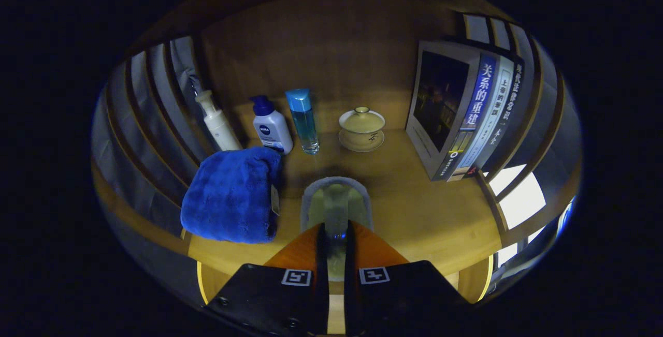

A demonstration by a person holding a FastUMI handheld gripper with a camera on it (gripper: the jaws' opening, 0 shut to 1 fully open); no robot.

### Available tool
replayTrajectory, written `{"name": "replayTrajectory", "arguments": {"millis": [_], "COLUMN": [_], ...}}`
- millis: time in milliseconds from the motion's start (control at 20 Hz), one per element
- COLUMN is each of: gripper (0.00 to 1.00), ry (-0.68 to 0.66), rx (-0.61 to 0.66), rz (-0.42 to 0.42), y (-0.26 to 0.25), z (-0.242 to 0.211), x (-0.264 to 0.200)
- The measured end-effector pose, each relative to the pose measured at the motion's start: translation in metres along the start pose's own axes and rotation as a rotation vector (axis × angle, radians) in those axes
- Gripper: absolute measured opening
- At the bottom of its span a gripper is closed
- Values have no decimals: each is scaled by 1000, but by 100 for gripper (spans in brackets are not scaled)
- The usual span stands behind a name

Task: Pull open the drawer, take out the items inside it, and place them on the countertop above the cabinet.

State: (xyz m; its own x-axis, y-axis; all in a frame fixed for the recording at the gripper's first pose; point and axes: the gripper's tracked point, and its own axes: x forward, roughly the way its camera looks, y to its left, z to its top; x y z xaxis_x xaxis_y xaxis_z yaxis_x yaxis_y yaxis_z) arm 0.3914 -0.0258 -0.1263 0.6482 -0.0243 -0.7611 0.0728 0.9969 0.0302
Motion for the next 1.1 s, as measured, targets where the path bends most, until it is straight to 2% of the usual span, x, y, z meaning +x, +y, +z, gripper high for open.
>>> {"name": "replayTrajectory", "arguments": {"millis": [200, 550, 600, 750, 850, 1100], "gripper": [20, 20, 25, 32, 42, 90], "ry": [51, 7, 1, -25, -38, -84], "rx": [22, 29, 27, 29, 14, 32], "rz": [-2, 21, 18, 22, 14, 61], "y": [3, 4, 3, 3, 0, 6], "z": [-11, -8, -8, -8, -9, -13], "x": [25, 35, 37, 39, 39, 27]}}
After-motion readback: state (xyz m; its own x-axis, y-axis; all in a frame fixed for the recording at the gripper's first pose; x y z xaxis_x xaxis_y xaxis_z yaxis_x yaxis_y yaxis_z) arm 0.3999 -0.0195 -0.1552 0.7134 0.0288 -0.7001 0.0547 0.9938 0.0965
